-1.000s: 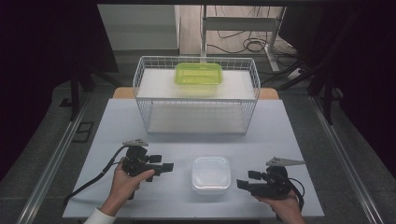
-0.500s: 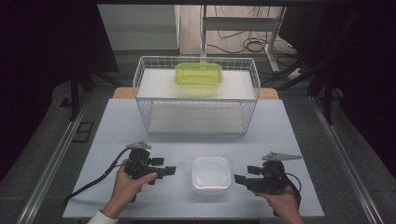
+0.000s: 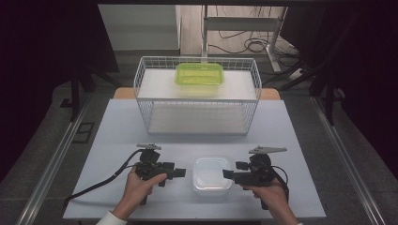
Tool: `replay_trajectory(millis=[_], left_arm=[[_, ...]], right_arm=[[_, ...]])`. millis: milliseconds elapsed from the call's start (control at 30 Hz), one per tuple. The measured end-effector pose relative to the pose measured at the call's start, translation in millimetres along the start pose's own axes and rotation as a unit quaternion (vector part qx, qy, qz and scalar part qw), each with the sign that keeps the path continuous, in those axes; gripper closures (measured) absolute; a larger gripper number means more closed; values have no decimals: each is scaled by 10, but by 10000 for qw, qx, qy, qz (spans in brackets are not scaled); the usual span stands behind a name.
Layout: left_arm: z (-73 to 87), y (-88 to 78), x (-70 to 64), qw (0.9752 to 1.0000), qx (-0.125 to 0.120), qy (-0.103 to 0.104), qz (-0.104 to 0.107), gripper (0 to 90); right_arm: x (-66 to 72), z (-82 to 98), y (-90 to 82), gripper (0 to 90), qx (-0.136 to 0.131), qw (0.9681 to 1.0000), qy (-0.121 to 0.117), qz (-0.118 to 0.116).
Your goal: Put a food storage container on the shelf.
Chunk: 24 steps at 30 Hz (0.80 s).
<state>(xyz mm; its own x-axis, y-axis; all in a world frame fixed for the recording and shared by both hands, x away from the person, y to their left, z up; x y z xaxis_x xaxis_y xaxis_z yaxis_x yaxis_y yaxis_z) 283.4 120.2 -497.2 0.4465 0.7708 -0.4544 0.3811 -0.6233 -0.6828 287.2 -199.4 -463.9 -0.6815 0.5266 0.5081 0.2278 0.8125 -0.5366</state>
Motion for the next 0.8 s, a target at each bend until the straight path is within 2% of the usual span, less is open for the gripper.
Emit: replay_trajectory(millis=[167,233,333,400,467,500,600,667,800], left_arm=[[4,58,-11,9999,48,-125,103,283],[1,94,-38,9999,86,-79,19,287],[-15,157,-108,9999,135,-14,36,292],[-23,206,-115,9996,190,-130,179,303],[-34,248,-117,9997,208,-124,48,313],[-41,269,-132,9996,196,-172,56,324],[-56,326,-183,9995,226,-171,118,351],[-49,370,-185,9986,286,-316,327,382],[-33,401,-181,9982,331,-337,368,439]], right_arm=[[-37,-36,32,313,-47,9999,44,119],[-73,-29,31,329,-56,9998,125,123],[-115,-8,36,344,-9,9997,200,131],[-128,3,42,354,13,9996,249,124],[-134,11,50,362,31,9996,269,107],[-137,15,51,369,43,9995,283,97],[-155,21,55,384,50,9994,336,65],[-170,23,49,396,40,9992,383,48],[-195,40,45,410,29,9989,478,-1]])
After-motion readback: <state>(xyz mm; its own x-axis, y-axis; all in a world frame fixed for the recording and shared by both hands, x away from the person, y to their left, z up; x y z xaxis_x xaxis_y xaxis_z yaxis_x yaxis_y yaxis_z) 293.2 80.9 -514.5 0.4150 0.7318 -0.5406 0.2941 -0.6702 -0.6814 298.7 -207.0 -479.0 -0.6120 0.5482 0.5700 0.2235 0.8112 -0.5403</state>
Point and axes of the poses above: each handheld gripper's, and its own axes: y roughly forward along the jaws, z roughly out of its underside, x roughly to its left, the point moved 2 cm from there along y, roughly forward along the jaws, and after that the axes turned 13 degrees about -z, right-handed, at the moved point
